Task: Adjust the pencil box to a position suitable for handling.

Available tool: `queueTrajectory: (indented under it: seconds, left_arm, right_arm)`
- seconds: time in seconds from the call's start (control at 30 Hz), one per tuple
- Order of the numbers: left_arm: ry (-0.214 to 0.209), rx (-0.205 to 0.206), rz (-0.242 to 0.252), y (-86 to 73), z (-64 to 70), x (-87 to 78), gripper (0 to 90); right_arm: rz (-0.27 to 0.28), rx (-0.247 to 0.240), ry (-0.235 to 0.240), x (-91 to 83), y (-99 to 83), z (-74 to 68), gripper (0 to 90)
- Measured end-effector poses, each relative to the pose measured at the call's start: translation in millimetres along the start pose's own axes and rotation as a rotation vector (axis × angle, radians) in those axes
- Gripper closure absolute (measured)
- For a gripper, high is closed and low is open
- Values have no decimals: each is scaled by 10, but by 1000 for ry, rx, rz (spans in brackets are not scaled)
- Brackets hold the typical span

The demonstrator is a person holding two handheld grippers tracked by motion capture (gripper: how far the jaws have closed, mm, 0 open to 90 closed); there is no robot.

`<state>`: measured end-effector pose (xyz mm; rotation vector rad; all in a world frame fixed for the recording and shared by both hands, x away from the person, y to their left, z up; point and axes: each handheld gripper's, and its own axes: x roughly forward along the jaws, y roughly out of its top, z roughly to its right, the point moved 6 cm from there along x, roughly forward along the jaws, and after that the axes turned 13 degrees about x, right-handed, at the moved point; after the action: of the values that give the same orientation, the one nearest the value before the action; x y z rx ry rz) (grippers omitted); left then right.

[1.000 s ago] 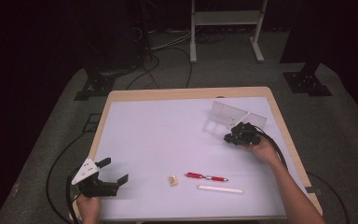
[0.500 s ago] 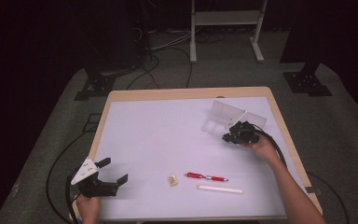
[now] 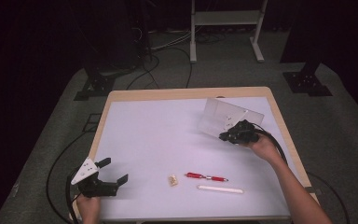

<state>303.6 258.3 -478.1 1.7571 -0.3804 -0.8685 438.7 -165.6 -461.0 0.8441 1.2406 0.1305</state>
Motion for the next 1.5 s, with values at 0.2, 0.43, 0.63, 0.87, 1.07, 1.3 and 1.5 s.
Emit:
queueTrajectory:
  seconds: [0.2, 0.43, 0.63, 0.87, 1.07, 1.3, 1.5]
  left_arm:
    - [-1, 0, -3, -1, 0, 5, 0]
    - [-1, -1, -4, -4, -3, 12, 0]
    - [-3, -4, -4, -5, 0, 17, 0]
    - [-6, -3, -8, -8, 1, 26, 0]
    - [-7, -10, -11, -14, -7, 32, 0]
    - [-7, -9, -11, -13, -8, 29, 0]
    - [-7, -8, -11, -12, -10, 23, 0]
  right_arm:
    - [22, -49, 21, -60, 117, -132, 853]
    - [20, -83, 39, -78, 195, -245, 851]
    - [16, -106, 62, -61, 241, -340, 847]
    - [27, -118, 89, -34, 291, -424, 844]
    - [25, -135, 104, 3, 321, -477, 844]
    - [30, -145, 119, 30, 356, -534, 844]
    - [23, -150, 138, 79, 376, -595, 843]
